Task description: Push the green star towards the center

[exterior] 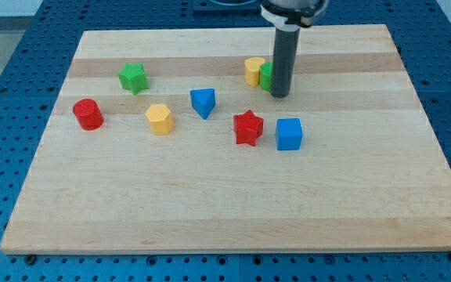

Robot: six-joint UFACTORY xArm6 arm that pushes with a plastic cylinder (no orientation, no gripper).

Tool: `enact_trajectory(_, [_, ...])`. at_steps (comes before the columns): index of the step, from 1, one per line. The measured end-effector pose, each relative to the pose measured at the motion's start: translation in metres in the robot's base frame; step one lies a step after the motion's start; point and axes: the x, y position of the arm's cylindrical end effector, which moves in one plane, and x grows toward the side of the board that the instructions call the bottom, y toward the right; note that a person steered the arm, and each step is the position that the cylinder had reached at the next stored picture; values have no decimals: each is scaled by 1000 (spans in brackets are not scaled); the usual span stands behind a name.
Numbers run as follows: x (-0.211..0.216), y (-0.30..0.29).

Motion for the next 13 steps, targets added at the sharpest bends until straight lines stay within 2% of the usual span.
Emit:
enact_trajectory(1, [-10, 0])
enact_trajectory(2, [12, 7])
enact_trajectory(4, [10, 6])
enact_trajectory(5, [31, 51])
enact_trajectory(6, [89, 104])
enact_trajectory(7, [196, 80])
enact_trajectory(8, [247, -21])
enact_trajectory(9, [218, -145])
enact_trajectory(10, [161, -216])
enact_trajectory(12, [123, -263])
enact_trajectory(13, [72, -250])
